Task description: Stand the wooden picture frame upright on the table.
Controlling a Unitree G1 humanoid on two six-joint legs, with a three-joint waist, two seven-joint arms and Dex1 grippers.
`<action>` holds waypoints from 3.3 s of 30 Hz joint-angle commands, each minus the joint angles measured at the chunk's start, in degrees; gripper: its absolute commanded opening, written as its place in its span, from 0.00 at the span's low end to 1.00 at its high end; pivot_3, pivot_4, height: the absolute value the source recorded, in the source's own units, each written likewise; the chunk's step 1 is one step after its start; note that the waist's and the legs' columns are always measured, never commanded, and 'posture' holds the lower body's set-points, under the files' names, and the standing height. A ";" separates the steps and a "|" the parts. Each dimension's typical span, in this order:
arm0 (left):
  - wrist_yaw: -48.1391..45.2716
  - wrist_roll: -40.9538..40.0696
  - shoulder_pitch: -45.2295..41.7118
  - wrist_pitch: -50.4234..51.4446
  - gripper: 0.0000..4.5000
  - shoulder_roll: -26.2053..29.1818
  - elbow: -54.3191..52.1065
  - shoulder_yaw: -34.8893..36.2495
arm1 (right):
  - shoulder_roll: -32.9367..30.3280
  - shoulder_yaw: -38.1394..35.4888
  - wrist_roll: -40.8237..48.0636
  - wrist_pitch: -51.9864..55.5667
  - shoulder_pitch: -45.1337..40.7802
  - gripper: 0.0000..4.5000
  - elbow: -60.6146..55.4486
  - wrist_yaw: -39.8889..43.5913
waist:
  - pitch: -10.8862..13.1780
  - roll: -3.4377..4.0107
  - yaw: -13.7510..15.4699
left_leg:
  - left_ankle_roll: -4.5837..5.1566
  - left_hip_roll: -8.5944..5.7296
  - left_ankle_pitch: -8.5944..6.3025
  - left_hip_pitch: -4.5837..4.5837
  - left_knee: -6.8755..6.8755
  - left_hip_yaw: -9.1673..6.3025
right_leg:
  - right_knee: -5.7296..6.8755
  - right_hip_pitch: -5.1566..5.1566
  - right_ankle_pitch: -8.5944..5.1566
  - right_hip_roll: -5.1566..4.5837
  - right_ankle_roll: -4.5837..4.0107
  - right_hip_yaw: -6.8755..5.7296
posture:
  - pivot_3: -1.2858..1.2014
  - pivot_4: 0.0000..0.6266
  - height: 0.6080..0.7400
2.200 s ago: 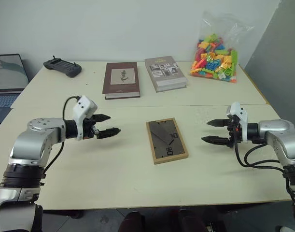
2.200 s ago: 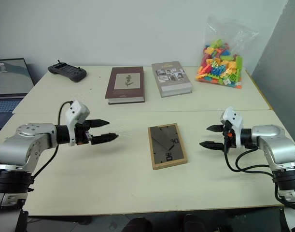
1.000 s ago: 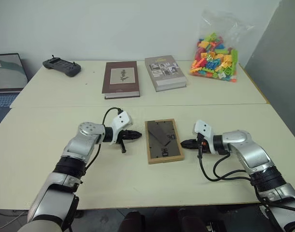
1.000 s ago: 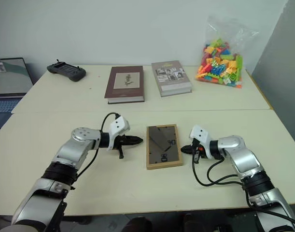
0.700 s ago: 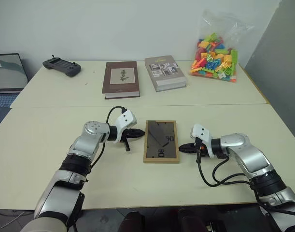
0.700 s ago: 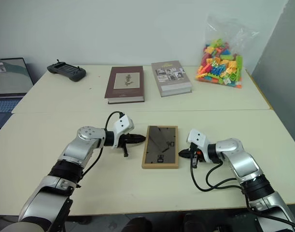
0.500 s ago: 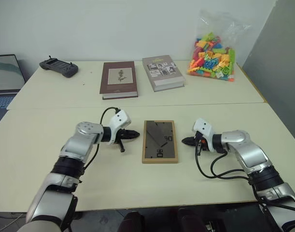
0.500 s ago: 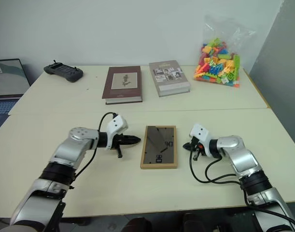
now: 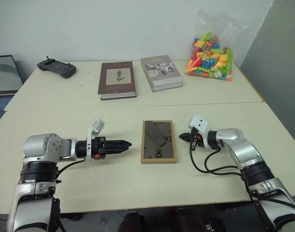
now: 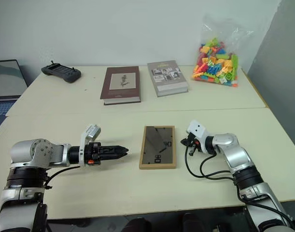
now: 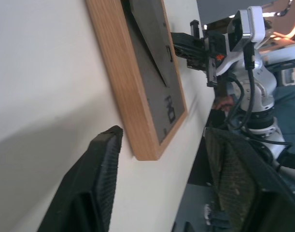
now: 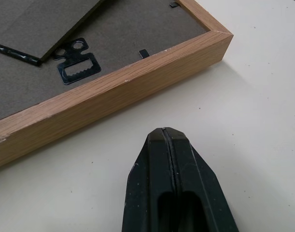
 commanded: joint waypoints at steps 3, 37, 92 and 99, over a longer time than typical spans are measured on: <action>3.49 -1.57 3.36 -0.20 0.92 -2.83 -0.68 -1.04 | -0.59 1.68 0.40 1.05 0.92 0.00 -5.32 3.18 | -0.01 0.01 0.05 | -0.02 0.01 0.01 0.00 -0.01 -0.03 | 0.01 -0.01 0.00 0.01 0.00 -0.01 | 0.52 0.24 1.00; 7.42 0.60 0.17 -14.84 0.36 -11.74 4.38 -6.86 | 10.68 0.98 -0.72 1.01 -0.59 0.00 -3.87 -3.86 | -0.46 0.36 1.67 | 0.02 -0.16 -0.01 0.27 0.01 -0.08 | 0.00 0.29 0.02 -0.12 0.01 -0.04 | 0.52 0.24 1.00; 30.59 -23.80 -4.31 3.17 0.29 -11.61 -13.18 15.01 | -8.69 -8.82 21.63 17.36 -11.45 1.00 -17.89 9.17 | -0.20 0.23 0.93 | 0.06 -0.15 -0.04 -0.11 -0.04 -0.33 | -0.09 -0.01 0.02 -0.07 0.00 -0.10 | 0.52 0.24 1.00; 38.15 -41.82 -6.28 5.63 0.29 -7.72 -1.06 15.10 | -13.15 -6.01 -7.88 -44.95 -4.67 1.00 -1.97 -5.80 | -0.15 0.12 0.75 | -0.03 -0.12 0.01 -0.08 -0.01 -0.30 | -0.06 -0.01 0.00 -0.06 0.03 -0.10 | 0.52 0.24 1.00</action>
